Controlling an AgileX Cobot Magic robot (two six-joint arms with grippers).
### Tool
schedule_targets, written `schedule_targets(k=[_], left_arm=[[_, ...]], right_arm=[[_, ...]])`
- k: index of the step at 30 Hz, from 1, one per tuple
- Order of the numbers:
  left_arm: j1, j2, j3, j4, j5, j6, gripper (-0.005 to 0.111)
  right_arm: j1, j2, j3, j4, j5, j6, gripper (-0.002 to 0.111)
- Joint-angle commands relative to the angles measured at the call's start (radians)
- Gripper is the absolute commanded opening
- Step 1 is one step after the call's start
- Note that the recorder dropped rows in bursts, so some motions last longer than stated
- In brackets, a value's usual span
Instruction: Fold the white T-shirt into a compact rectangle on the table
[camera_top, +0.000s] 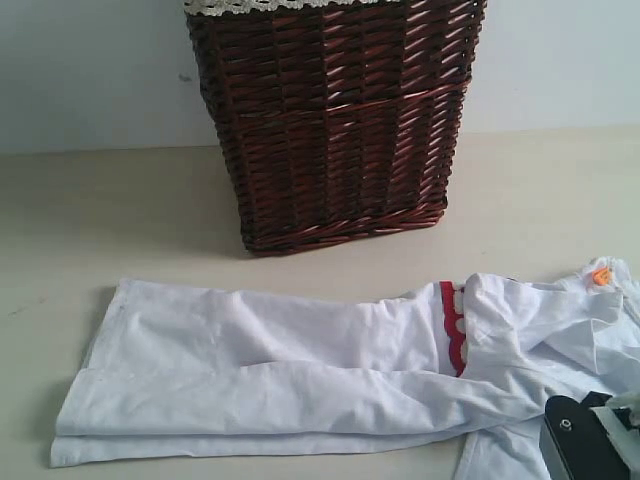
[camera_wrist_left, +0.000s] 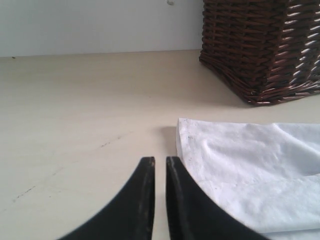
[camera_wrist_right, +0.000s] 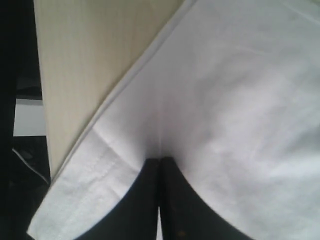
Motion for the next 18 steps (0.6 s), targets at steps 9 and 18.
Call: schedule_targets(k=[9,18], left_arm=[[-0.002,-0.007,0.000,-0.001,-0.005,0.001,0.011],[-0.002,-0.007,0.000,-0.001,-0.005,0.001,0.011]], right_arm=[[-0.001,-0.234,0.052,-0.154,-0.193,0.035,0.001],[-0.001,-0.271,0.050,0.026,-0.133,0.035,0.001]])
